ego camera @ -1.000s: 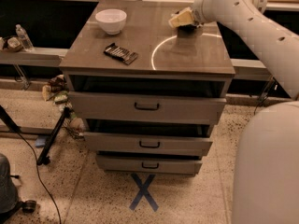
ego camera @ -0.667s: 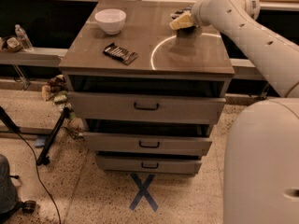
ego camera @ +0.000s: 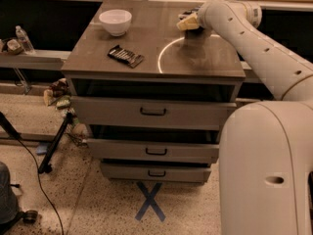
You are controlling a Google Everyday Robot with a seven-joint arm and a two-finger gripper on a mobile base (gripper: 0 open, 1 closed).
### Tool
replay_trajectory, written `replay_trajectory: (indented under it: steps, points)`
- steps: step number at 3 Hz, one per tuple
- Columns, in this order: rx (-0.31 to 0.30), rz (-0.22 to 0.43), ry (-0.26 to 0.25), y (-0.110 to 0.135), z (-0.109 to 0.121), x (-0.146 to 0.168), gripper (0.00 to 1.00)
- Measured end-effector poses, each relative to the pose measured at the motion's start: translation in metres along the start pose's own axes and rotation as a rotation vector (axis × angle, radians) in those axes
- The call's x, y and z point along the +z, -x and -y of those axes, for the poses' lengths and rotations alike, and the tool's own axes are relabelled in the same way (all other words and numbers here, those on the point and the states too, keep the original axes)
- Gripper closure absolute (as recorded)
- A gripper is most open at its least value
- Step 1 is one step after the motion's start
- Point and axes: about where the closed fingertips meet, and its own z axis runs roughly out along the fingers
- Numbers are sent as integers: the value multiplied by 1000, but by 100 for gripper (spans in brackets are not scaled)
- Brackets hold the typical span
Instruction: Move blue chip bag near white bowl
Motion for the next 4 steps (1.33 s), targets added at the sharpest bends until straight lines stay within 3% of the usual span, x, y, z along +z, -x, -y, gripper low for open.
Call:
replay_trajectory:
  steps: [2, 3, 4]
  points:
    - [84, 54, 52, 0, -16, 17, 55]
    - [137, 75, 134, 23, -37, 12, 86]
    - [200, 48, 226, 54, -61, -1, 100]
